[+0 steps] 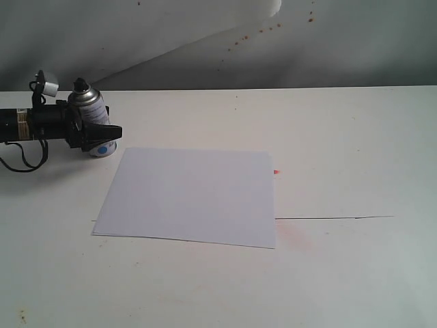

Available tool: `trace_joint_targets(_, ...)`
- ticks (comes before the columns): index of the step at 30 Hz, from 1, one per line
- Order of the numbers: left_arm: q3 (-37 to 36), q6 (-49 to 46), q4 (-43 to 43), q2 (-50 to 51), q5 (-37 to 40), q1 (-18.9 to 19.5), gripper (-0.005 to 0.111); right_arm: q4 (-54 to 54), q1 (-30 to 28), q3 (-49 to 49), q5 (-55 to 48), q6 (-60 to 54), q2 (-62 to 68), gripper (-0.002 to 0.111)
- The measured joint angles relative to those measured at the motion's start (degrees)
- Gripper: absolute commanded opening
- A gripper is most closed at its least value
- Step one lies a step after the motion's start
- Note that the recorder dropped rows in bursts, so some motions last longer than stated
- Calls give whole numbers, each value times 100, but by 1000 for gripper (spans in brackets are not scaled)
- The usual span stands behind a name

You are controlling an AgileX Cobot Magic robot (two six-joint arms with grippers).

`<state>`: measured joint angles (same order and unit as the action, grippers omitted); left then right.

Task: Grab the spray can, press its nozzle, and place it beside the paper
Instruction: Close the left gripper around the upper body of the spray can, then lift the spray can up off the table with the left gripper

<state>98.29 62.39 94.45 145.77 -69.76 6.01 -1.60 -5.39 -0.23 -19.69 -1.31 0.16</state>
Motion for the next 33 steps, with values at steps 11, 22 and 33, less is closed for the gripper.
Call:
trace_joint_targets(11,0,-65,-6,0,24,0,0,0,0,0,0,0,0,0)
trace_joint_targets(22,47,221,77,0,3,45,0,0,0,0,0,0,0,0)
trace_joint_targets(33,47,1402,703,-767,149,59,0,0,0,0,0,0,0,0)
